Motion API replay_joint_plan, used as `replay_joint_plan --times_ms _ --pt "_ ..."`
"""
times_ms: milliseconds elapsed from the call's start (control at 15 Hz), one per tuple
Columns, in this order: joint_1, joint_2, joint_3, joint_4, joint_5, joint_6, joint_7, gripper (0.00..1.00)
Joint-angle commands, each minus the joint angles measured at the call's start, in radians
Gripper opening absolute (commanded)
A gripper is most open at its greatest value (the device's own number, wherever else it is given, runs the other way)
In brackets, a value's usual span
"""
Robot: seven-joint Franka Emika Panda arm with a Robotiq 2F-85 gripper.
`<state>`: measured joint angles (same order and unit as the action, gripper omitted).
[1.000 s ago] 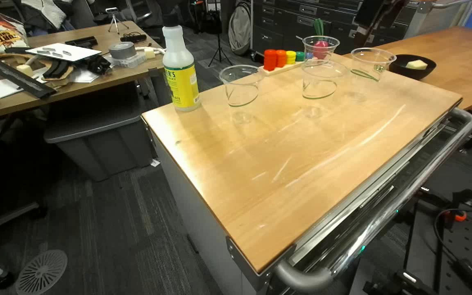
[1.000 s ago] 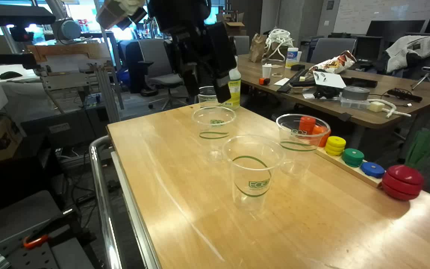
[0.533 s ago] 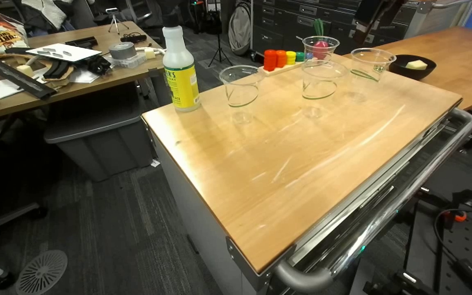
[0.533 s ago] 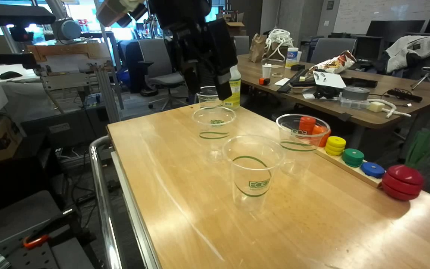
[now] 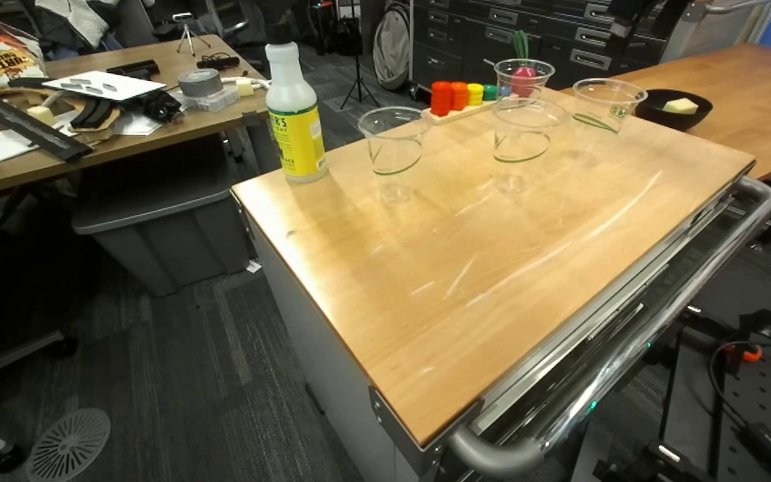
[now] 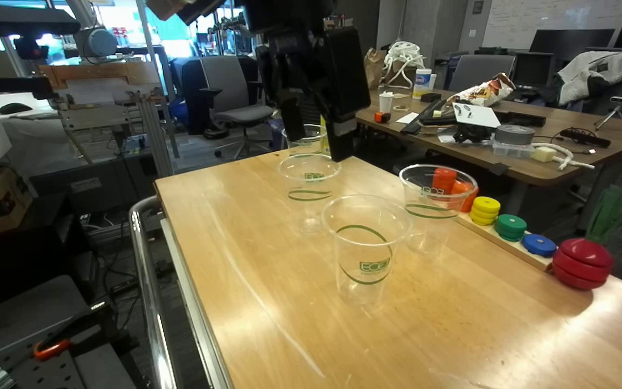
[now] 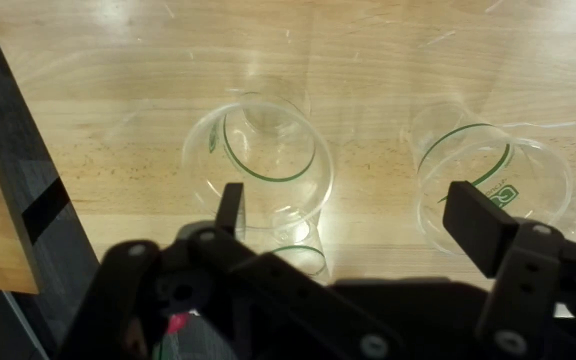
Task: Stack the cups
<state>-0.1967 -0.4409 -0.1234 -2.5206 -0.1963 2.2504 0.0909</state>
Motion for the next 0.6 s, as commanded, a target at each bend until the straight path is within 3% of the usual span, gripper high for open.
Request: replay_joint_plan --times_ms 0,533 --pt "-0.014 0.048 -0.063 0.089 0.060 -0.099 -0.064 1.00" --pt "-0.035 0.284 -0.124 0.262 0.071 -0.220 -0.066 1.00"
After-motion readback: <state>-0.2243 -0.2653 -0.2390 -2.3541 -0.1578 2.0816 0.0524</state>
